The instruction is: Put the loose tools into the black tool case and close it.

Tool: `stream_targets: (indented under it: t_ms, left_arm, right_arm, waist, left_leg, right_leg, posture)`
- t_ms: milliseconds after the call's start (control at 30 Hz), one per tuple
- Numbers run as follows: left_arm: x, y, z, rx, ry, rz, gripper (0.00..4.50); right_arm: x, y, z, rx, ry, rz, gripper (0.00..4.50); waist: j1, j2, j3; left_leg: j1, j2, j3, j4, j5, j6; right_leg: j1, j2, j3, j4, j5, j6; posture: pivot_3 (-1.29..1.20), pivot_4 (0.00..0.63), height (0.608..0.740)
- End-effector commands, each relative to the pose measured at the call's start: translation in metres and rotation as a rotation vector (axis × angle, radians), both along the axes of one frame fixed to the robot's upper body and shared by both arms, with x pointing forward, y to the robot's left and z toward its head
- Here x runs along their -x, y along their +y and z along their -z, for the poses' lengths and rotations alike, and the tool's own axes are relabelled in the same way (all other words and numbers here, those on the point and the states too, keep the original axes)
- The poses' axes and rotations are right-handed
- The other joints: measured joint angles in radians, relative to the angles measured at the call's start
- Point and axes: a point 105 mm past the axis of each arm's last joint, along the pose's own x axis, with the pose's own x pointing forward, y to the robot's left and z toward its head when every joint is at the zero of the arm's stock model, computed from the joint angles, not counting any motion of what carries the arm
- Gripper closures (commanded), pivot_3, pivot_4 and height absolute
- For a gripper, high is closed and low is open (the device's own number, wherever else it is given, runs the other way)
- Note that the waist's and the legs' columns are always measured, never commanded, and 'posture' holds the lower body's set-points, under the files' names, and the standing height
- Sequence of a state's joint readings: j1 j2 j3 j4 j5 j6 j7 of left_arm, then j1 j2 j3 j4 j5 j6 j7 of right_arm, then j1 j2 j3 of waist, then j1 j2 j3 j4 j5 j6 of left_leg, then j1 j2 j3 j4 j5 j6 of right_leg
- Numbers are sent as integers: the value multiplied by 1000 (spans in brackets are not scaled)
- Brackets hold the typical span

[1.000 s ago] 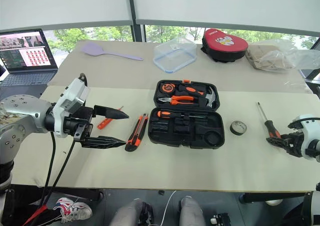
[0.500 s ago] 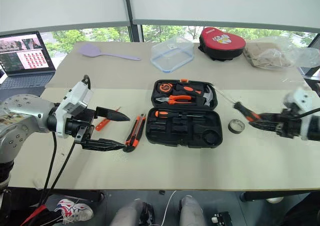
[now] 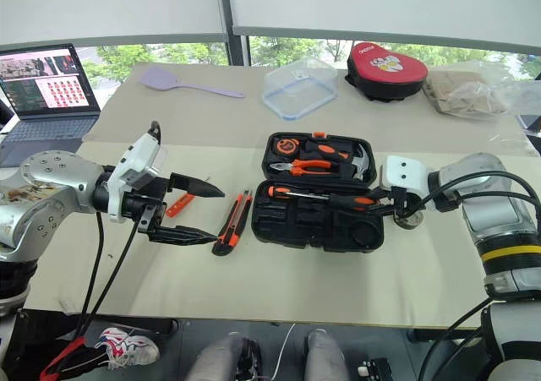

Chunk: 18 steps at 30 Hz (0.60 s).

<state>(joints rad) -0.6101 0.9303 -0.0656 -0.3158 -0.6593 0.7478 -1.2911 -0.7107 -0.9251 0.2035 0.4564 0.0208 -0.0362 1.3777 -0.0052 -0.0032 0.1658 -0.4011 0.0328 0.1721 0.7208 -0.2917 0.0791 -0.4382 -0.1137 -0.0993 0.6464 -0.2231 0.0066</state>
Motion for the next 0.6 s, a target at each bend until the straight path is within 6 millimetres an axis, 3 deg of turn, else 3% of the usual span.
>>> stream_targets:
  t_ms: [33,367,567,600]
  left_arm:
    - [1,-1,-6,-1,-53,10,0]
    - [-2,-2,-8,5,-69,0,0]
    - [-3,-2,-8,7,-76,-4,0]
    - [-4,-2,-8,6,-78,-5,0]
  right_arm:
    - [-6,-2,-10,24,-56,-25,3526]
    - [-14,22,-11,-2,-75,-71,3526]
    - [-13,22,-11,9,-69,-76,3526]
    - [-14,22,-13,0,-74,-72,3026]
  waist:
    - [-7,0,0]
    - [-9,0,0]
    - [-6,0,0]
    - [-7,0,0]
  left_leg:
    - [0,0,0,0,0,0]
    - [1,1,0,0,0,0]
    - [0,0,0,0,0,0]
    - [0,0,0,0,0,0]
  right_leg:
    - [0,0,0,0,0,0]
    - [0,1,0,0,0,0]
    - [0,0,0,0,0,0]
    - [0,0,0,0,0,0]
  posture:
    - [0,150,731]
    - [0,150,731]
    - [0,150,731]
    - [0,150,731]
